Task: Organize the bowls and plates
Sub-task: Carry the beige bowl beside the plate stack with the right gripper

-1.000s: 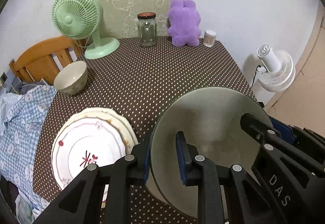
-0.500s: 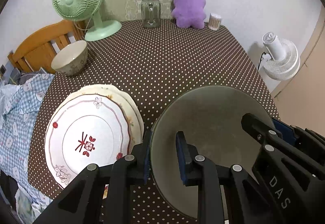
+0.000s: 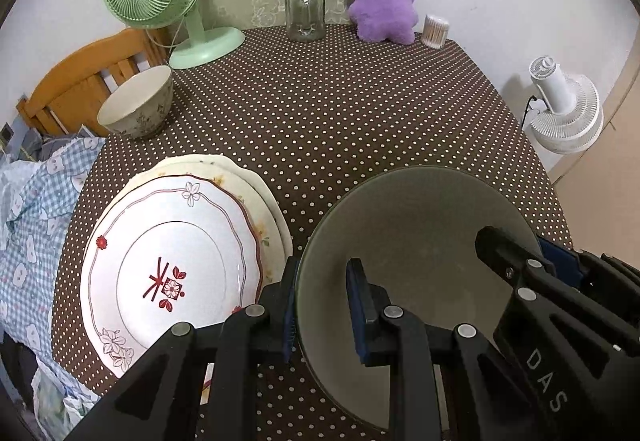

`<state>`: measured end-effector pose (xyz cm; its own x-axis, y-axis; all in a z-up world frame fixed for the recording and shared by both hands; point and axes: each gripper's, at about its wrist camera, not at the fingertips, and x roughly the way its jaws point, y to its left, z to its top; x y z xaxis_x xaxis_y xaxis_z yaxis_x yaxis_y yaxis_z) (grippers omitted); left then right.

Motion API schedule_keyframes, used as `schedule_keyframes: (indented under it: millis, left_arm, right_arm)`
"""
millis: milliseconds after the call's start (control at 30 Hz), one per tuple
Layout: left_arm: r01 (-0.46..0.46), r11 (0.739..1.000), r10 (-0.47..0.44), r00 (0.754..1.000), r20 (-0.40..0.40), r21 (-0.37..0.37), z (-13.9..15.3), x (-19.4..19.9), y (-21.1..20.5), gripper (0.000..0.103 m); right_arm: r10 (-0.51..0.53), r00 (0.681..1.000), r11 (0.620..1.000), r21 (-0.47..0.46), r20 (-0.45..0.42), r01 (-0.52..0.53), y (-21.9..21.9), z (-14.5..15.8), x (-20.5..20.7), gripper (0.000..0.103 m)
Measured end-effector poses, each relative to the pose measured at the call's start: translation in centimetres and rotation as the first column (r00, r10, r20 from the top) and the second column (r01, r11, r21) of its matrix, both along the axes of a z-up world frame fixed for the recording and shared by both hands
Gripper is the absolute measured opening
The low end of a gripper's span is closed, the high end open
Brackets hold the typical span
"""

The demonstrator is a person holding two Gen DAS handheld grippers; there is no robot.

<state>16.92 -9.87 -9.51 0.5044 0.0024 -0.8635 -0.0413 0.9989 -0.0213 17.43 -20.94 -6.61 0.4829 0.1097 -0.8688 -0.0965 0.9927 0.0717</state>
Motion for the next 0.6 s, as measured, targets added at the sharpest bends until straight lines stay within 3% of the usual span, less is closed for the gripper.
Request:
schedule_keyframes:
  millis: [600]
  left_arm:
    - [-0.011,1.0,0.01,0.999,-0.046,-0.027,-1.5,0.9,0.3,0.02]
  right_arm:
    - [0.01,0.999,0.998,-0.061,-0.052,-0.013,0.8,-1.6,1.3,0.026]
